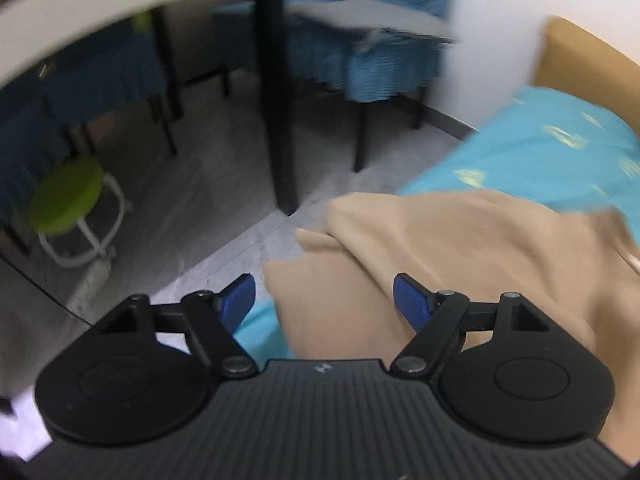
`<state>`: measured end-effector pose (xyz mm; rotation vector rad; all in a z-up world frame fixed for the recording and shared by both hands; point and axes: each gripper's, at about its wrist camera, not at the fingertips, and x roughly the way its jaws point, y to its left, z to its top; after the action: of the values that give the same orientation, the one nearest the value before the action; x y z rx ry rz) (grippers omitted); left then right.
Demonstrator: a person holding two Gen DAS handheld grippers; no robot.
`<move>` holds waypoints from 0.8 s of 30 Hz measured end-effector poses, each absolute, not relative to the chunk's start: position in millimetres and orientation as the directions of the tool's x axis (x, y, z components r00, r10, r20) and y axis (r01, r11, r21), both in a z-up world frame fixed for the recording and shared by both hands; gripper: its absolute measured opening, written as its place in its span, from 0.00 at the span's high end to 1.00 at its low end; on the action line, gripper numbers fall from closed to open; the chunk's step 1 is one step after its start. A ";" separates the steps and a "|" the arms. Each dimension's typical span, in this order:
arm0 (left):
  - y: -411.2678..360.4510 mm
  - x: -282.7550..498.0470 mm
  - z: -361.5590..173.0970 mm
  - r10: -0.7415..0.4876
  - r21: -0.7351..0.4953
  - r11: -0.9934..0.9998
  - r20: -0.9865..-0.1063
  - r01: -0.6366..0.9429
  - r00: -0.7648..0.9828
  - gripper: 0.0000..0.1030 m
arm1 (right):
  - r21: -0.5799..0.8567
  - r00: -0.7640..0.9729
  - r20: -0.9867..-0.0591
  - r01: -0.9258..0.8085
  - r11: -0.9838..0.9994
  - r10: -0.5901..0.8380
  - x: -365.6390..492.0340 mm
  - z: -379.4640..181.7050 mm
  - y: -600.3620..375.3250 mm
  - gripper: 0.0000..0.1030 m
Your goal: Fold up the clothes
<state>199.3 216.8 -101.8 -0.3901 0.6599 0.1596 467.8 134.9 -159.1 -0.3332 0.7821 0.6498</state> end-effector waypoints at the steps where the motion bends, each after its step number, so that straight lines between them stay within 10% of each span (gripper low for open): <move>1: 217.7 204.9 -107.9 0.021 -0.304 0.913 -0.629 -0.271 0.777 0.07 | -0.079 0.535 -0.742 -0.668 0.740 0.404 472.0 -169.7 145.6 0.24; 6: 219.9 221.1 -127.9 0.034 -0.299 0.909 -0.643 -0.292 0.765 0.07 | -0.289 0.606 -0.721 -0.704 0.649 0.336 479.4 -207.9 180.4 0.24; 8: 220.5 220.8 -128.8 0.041 -0.304 0.904 -0.638 -0.301 0.769 0.07 | -0.333 0.649 -0.695 -0.673 0.661 0.310 480.7 -210.5 182.0 0.53; 9: 219.1 218.0 -127.7 0.048 -0.306 0.902 -0.631 -0.305 0.774 0.07 | -0.322 0.665 -0.679 -0.650 0.689 0.310 481.0 -205.3 178.7 0.86; 10: 216.8 214.3 -125.9 0.056 -0.308 0.899 -0.622 -0.310 0.781 0.07 | -0.294 0.675 -0.665 -0.630 0.719 0.320 481.6 -198.8 172.1 0.89; 19: 199.6 194.0 -102.5 0.063 -0.314 0.907 -0.556 -0.280 0.829 0.07 | -0.183 0.910 -0.280 -0.362 0.914 0.305 436.1 -94.2 51.1 0.89; 24: 178.5 184.4 -94.0 0.012 -0.302 0.931 -0.538 -0.206 0.843 0.07 | 0.019 0.969 -0.242 -0.044 0.999 0.047 431.2 -79.7 -70.7 0.89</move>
<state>184.4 178.5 -94.0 -0.3602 0.5597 0.1177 431.1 -70.7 -79.7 0.0135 0.2453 0.0463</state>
